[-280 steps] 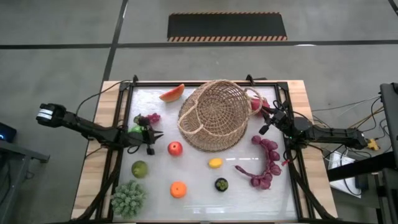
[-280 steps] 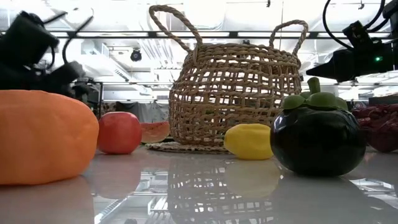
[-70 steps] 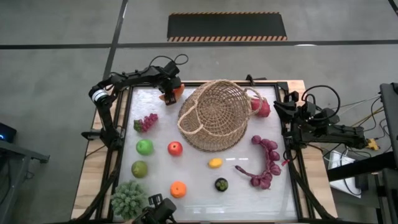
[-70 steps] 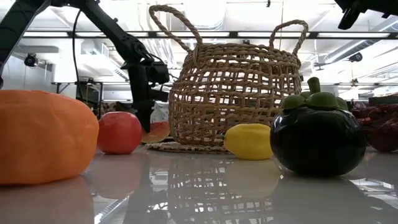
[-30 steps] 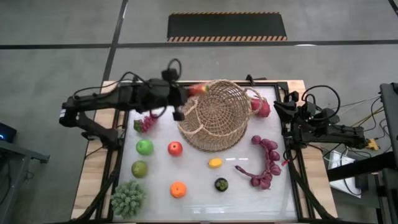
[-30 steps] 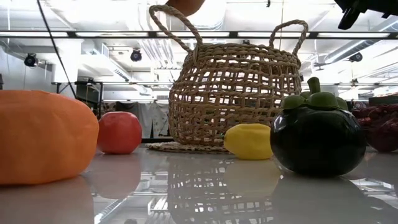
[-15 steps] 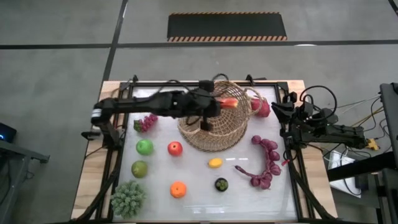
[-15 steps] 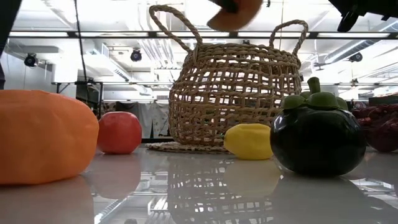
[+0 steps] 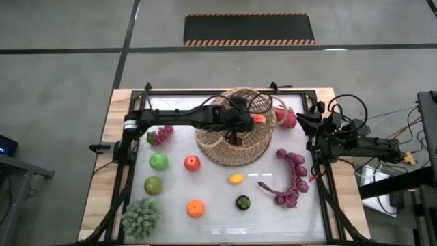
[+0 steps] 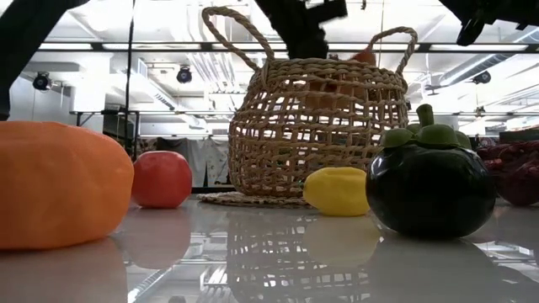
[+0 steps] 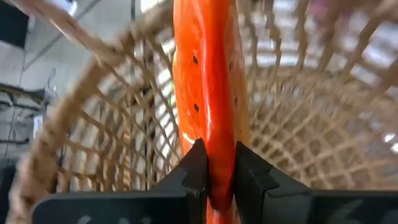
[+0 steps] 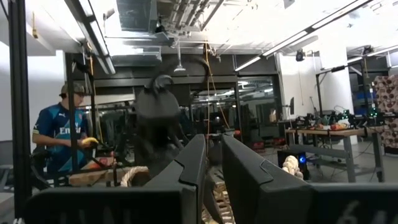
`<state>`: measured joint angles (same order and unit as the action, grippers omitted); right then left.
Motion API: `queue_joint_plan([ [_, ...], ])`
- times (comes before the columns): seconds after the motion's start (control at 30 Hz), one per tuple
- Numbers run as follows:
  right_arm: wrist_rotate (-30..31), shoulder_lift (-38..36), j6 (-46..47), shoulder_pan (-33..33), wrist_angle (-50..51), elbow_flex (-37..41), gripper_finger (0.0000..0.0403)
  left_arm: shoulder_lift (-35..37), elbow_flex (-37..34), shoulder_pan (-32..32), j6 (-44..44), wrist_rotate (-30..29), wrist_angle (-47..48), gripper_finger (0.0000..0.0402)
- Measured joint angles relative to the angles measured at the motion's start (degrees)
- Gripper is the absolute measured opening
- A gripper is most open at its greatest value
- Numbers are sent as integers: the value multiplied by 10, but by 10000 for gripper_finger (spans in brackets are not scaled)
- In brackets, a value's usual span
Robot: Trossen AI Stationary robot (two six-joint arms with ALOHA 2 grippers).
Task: Build produce basket
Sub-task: Put the red watermelon into the brown basket, then put the purple garlic into the brown basket
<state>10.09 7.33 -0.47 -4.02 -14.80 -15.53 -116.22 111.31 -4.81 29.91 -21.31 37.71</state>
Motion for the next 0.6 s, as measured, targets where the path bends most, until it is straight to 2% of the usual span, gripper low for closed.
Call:
queue_joint_plan([
  [0.3,0,0,0,0,0,0,43,-13,-11,-1,4,-56,11,89],
  [0.6,0,0,0,0,0,0,43,-13,-21,-1,5,-58,10,101],
])
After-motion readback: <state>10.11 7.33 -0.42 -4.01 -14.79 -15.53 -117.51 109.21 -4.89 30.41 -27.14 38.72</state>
